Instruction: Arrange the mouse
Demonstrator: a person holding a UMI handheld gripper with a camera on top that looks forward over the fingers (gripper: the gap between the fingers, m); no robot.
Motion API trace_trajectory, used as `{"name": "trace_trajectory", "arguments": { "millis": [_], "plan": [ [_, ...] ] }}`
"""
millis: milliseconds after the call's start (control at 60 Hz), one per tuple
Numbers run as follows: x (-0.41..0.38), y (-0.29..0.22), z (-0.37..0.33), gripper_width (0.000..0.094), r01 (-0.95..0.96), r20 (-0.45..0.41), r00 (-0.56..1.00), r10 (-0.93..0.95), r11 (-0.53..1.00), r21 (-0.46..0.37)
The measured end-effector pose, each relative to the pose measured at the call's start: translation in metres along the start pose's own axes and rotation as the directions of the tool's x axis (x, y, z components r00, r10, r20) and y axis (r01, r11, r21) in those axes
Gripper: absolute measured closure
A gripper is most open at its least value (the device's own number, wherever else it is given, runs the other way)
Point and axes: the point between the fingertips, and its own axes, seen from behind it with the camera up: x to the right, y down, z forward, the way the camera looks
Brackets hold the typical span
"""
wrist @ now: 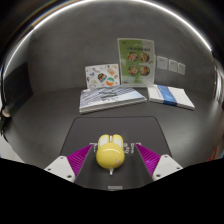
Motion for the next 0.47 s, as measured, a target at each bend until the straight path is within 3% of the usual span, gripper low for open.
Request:
{"name": "trace_trajectory", "arguments": {
  "millis": [183, 467],
  "plan": [
    [0.036, 0.012, -0.043, 0.0092, 0.007, 0.025, 1.000, -0.007, 1.000, -0.010],
    [0.165, 0.015, -0.075, 0.0091, 0.001, 0.035, 0.999, -0.002, 1.000, 0.025]
  ]
}}
